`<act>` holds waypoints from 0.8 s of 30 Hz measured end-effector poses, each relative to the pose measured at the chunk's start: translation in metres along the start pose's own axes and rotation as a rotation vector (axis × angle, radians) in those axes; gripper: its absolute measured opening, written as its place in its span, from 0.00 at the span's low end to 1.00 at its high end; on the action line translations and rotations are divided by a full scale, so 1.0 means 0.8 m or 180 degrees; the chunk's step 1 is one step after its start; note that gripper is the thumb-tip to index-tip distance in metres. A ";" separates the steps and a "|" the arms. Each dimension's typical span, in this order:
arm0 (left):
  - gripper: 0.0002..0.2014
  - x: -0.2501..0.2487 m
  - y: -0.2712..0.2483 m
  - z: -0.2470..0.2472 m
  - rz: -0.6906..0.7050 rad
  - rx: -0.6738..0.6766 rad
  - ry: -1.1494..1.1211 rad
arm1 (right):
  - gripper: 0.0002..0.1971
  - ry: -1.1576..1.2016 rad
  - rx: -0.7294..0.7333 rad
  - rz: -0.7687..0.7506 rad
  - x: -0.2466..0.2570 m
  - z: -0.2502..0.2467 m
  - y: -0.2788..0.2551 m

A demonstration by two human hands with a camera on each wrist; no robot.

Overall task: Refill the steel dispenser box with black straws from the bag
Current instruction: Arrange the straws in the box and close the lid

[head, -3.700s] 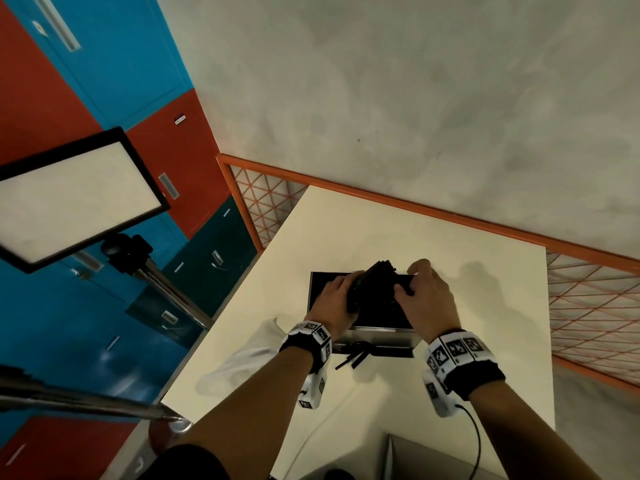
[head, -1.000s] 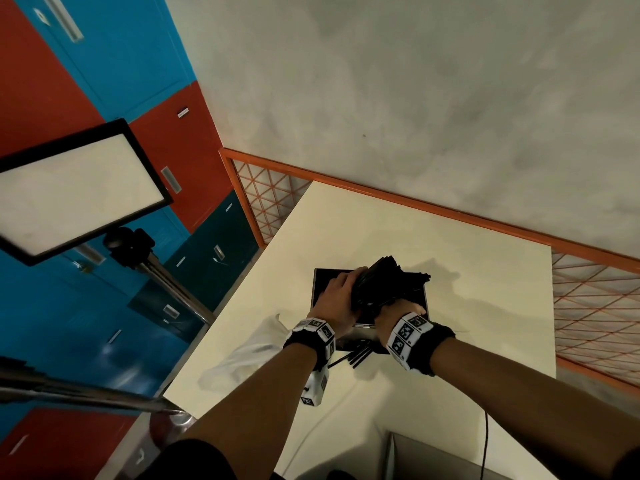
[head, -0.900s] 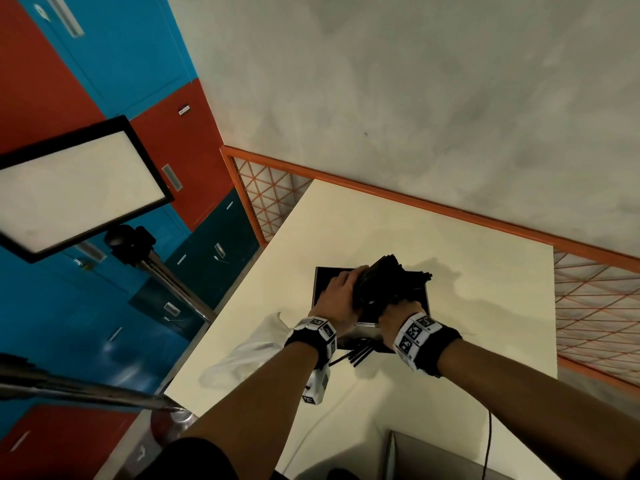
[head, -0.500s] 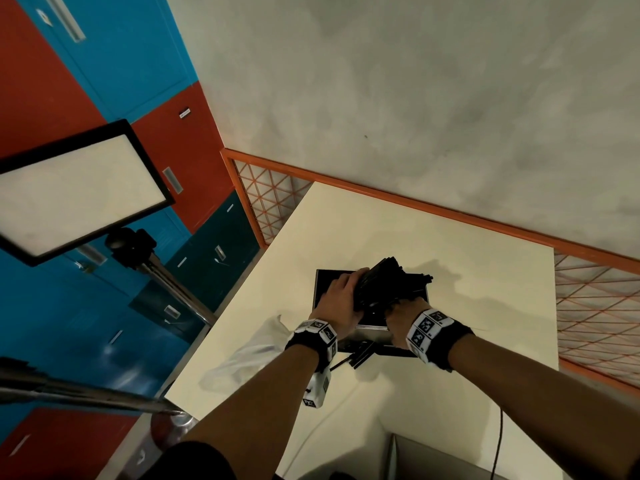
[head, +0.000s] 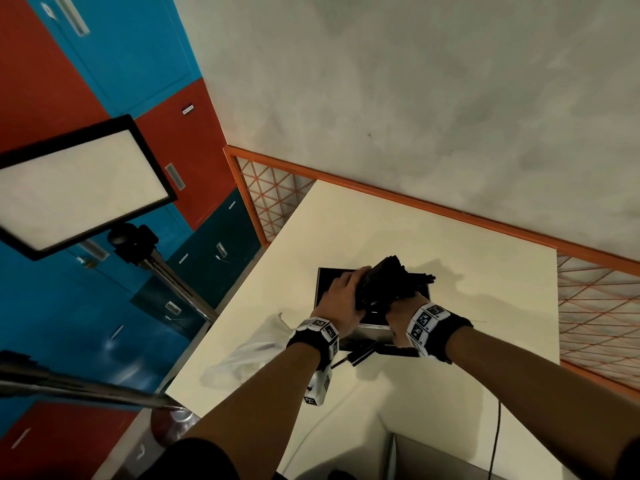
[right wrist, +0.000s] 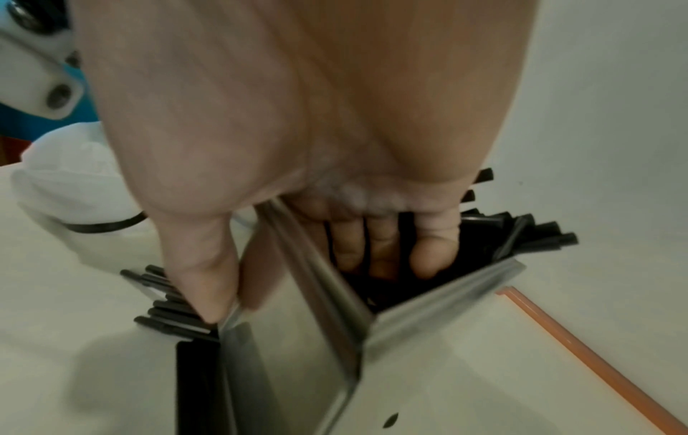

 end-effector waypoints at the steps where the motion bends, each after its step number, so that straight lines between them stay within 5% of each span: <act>1: 0.46 -0.001 0.000 0.000 0.0005 0.0008 -0.0004 | 0.25 0.0008 0.0024 -0.0020 0.000 -0.001 0.001; 7: 0.47 0.000 -0.001 0.000 -0.0002 0.0007 -0.0030 | 0.18 -0.0083 0.0199 -0.0041 0.001 0.002 -0.003; 12: 0.47 -0.001 -0.001 0.000 0.0002 -0.0008 -0.0047 | 0.27 -0.0091 0.0507 -0.0015 -0.002 -0.010 0.005; 16: 0.46 0.000 -0.001 0.000 -0.0003 -0.0003 -0.0064 | 0.17 0.0007 0.0454 -0.0248 -0.004 -0.012 0.002; 24: 0.48 0.001 0.000 0.001 0.0007 -0.0035 -0.0046 | 0.24 0.0168 0.0111 -0.0426 -0.005 -0.011 0.001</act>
Point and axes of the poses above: each hand's wrist, its own y-axis towards the middle knuckle, its own z-axis out of the palm, x = y × z, the point moved 2 cm from there along y, towards the middle knuckle, and after that the axes turned 4 degrees about -x, right-handed, at the moved point
